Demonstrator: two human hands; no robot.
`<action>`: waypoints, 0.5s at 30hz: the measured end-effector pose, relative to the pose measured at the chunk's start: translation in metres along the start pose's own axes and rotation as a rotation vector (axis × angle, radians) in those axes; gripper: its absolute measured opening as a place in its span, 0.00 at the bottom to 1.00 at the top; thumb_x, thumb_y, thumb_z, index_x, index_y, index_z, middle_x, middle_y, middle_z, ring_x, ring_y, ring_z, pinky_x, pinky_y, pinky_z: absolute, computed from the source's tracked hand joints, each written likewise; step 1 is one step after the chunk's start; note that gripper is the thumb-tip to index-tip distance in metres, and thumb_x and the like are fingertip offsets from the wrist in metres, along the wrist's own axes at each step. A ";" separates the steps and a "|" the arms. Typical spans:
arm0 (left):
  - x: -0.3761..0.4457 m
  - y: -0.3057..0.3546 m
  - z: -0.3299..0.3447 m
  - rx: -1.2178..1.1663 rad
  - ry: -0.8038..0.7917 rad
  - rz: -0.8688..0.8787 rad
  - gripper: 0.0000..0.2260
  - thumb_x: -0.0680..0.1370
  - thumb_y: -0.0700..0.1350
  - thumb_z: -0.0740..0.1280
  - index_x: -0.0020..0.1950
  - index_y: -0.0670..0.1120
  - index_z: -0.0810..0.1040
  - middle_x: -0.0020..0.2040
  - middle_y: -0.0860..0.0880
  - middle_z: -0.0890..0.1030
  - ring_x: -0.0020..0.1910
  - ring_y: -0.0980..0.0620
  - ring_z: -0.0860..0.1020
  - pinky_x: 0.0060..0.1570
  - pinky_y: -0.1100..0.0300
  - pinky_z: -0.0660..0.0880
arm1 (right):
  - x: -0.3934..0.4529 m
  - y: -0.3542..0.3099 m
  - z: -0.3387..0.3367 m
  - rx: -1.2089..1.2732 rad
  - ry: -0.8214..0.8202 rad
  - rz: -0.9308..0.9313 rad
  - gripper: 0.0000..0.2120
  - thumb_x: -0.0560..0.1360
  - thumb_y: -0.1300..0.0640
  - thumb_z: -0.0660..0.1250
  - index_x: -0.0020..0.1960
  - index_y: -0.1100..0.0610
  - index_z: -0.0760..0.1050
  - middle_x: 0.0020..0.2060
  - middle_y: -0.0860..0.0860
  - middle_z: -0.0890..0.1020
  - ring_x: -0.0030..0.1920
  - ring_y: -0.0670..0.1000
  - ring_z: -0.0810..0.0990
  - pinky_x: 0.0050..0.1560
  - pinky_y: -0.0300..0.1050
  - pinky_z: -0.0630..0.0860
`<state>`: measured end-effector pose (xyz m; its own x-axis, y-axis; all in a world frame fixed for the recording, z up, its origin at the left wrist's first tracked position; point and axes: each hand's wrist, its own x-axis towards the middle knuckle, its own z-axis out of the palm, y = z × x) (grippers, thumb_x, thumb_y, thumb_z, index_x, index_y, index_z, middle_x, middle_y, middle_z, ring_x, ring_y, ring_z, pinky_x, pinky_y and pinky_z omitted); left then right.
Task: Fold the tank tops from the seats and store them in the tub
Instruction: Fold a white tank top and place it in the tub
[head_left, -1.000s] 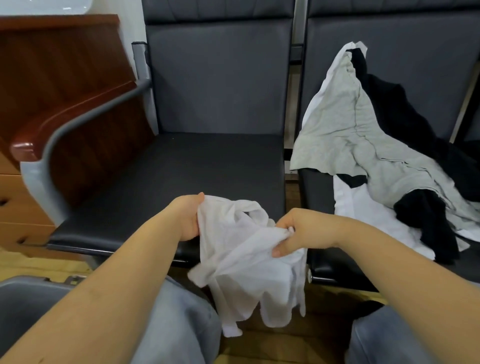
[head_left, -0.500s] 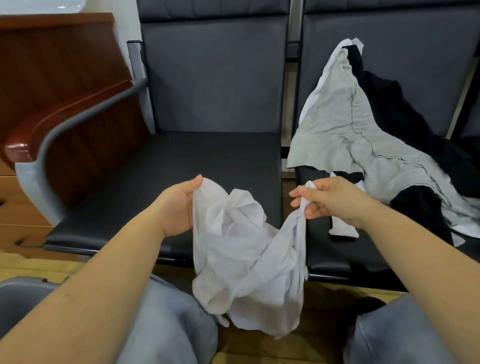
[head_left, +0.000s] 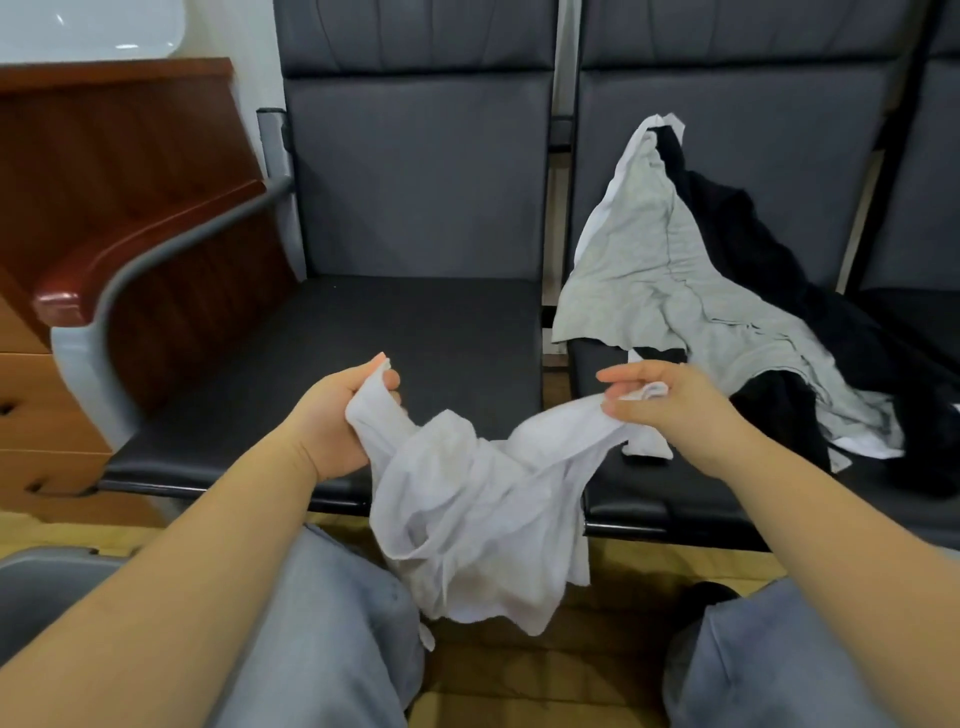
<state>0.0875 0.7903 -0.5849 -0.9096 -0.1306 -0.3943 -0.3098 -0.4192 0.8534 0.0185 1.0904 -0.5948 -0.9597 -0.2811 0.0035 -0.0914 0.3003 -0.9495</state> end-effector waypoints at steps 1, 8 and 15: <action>-0.005 -0.001 0.002 -0.013 -0.007 0.012 0.24 0.81 0.52 0.60 0.26 0.46 0.76 0.24 0.50 0.72 0.24 0.55 0.73 0.35 0.59 0.71 | -0.005 0.000 0.000 0.038 -0.006 0.016 0.13 0.73 0.66 0.70 0.53 0.51 0.79 0.47 0.49 0.81 0.50 0.47 0.79 0.53 0.35 0.73; -0.037 0.013 0.005 -0.195 -0.042 0.077 0.13 0.75 0.50 0.64 0.32 0.46 0.71 0.25 0.51 0.68 0.25 0.57 0.67 0.26 0.66 0.70 | -0.032 -0.015 -0.005 0.732 0.052 0.170 0.09 0.76 0.69 0.63 0.53 0.60 0.77 0.49 0.53 0.83 0.48 0.49 0.83 0.47 0.38 0.81; -0.064 0.037 0.017 -0.061 -0.084 0.208 0.19 0.82 0.51 0.58 0.31 0.47 0.70 0.23 0.52 0.68 0.23 0.56 0.68 0.25 0.64 0.70 | -0.047 -0.026 -0.038 0.683 0.263 0.182 0.12 0.82 0.55 0.59 0.54 0.61 0.77 0.49 0.53 0.82 0.48 0.47 0.82 0.42 0.41 0.81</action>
<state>0.1294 0.7983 -0.5221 -0.9728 -0.1455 -0.1801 -0.0983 -0.4449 0.8902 0.0559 1.1309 -0.5583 -0.9836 -0.0282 -0.1783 0.1773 -0.3345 -0.9255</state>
